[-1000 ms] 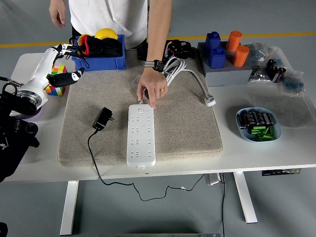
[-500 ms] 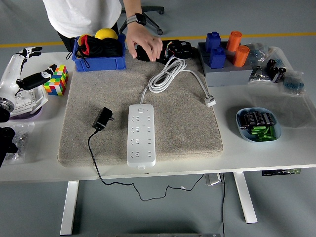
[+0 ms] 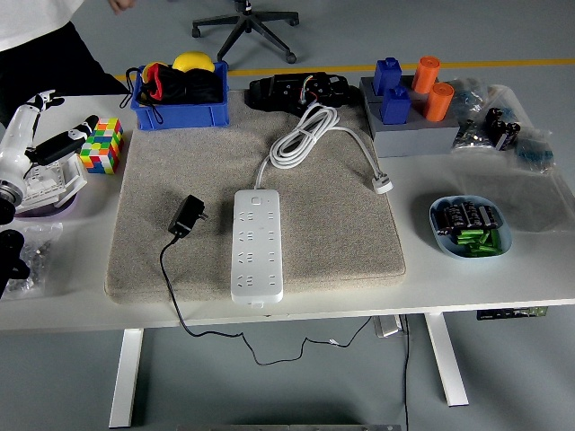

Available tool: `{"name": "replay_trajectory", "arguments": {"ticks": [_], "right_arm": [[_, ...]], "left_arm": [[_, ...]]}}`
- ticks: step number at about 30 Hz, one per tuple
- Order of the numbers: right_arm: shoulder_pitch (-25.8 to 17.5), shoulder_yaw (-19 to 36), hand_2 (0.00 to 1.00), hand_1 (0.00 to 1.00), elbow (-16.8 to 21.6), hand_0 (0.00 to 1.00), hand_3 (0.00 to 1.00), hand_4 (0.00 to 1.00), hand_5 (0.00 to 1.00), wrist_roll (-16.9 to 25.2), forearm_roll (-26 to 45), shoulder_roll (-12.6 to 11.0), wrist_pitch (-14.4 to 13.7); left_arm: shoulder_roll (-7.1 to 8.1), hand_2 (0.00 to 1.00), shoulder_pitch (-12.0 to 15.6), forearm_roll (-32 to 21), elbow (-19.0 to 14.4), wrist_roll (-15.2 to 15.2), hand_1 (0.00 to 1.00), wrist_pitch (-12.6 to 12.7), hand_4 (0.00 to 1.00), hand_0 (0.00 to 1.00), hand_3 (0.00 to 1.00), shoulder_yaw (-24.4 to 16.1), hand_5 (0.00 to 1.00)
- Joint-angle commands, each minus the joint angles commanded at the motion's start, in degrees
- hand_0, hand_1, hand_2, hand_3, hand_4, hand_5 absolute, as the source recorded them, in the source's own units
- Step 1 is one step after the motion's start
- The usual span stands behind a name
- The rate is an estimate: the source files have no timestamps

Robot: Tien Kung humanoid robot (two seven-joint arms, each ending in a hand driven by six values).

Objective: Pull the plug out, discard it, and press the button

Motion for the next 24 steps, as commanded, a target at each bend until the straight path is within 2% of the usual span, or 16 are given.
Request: {"name": "replay_trajectory", "arguments": {"ticks": [13,24], "right_arm": [[0.28,0.06,0.645,0.660,0.00,0.740,0.613,0.659,0.480,0.01,0.46,-0.03,0.44],[0.24,0.24,0.645,0.660,0.00,0.740,0.613,0.659,0.481,0.19,0.35,0.05,0.50]], "left_arm": [[0.40,0.919,-1.48,-0.74,0.43,-0.12,0.976,-0.20,0.800,0.983,0.910,0.76,0.621],[0.46,0.921,-1.31,-1.46,0.39,-0.33,0.973,-0.40,0.794,0.982,0.909,0.51,0.654]]}}
